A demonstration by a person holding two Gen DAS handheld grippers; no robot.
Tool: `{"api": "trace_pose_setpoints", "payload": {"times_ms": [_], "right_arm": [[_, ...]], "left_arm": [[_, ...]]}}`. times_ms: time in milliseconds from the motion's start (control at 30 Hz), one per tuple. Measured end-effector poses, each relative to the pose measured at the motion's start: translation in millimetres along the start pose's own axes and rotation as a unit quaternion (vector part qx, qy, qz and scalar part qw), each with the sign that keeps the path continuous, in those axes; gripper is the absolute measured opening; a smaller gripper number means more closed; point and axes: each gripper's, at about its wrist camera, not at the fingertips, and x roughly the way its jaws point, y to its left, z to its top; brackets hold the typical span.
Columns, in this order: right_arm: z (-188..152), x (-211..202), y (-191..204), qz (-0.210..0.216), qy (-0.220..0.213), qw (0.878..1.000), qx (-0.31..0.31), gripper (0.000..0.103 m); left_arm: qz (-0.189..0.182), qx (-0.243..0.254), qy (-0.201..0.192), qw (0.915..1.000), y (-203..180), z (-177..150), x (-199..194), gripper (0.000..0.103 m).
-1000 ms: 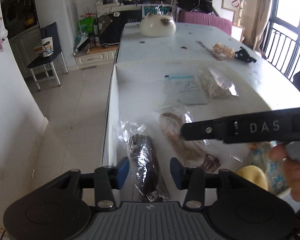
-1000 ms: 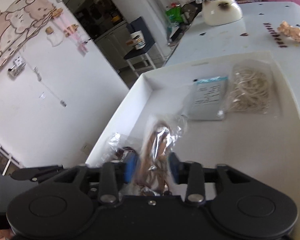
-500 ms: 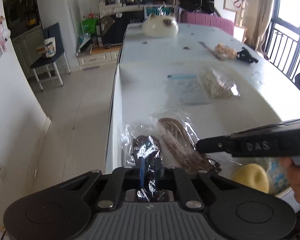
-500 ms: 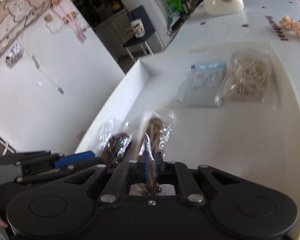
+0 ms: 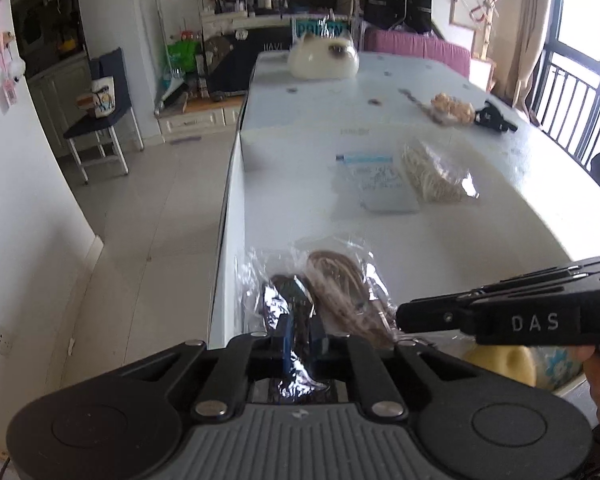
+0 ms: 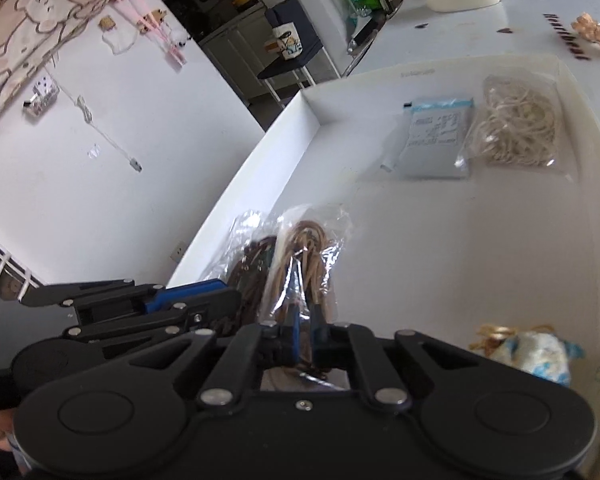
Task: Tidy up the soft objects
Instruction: 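Lower both bags into the box and open both grippers to release them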
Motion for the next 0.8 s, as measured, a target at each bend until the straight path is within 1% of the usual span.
{"api": "trace_pose_setpoints", "payload": {"times_ms": [67, 133, 200, 300, 433, 533, 600, 700, 800], "right_arm": [[1.4, -8.1, -2.2, -0.006, -0.011, 1.000, -0.003, 0.008], [2.6, -16.0, -4.9, -0.016, -0.016, 1.000, -0.009, 0.008], [2.4, -20.9, -7.3, -0.021, -0.012, 1.000, -0.012, 0.009], [0.1, -20.5, -8.3, -0.028, 0.006, 0.999, -0.027, 0.010], [0.3, -10.5, -8.5, -0.004, 0.030, 0.999, -0.018, 0.009], [2.0, -6.3, -7.4, 0.014, 0.036, 0.999, -0.009, 0.009], [2.7, -4.0, -6.0, 0.035, 0.048, 0.998, -0.003, 0.009], [0.8, -2.3, -0.3, 0.032, 0.050, 0.998, -0.016, 0.009], [-0.2, -5.0, -1.3, 0.031, 0.052, 0.998, -0.017, 0.009]], "left_arm": [[-0.009, 0.001, -0.008, 0.9999, -1.7, 2.0, -4.6, 0.011], [-0.023, 0.005, -0.008, 0.9997, -4.5, 3.8, -5.9, 0.011], [-0.035, 0.008, -0.002, 0.9994, -8.6, 5.0, -3.1, 0.011], [-0.039, 0.016, 0.010, 0.9990, -15.4, 6.6, 7.7, 0.011], [-0.038, 0.000, 0.022, 0.9990, -10.9, 9.5, 24.2, 0.010], [-0.038, -0.014, 0.024, 0.9989, -3.7, 11.2, 28.4, 0.010], [-0.043, -0.016, 0.026, 0.9986, -1.9, 11.9, 28.2, 0.010], [-0.043, -0.005, 0.030, 0.9986, -5.0, 11.1, 26.1, 0.009], [-0.043, 0.007, 0.038, 0.9983, -9.4, 7.3, 23.2, 0.009]]}}
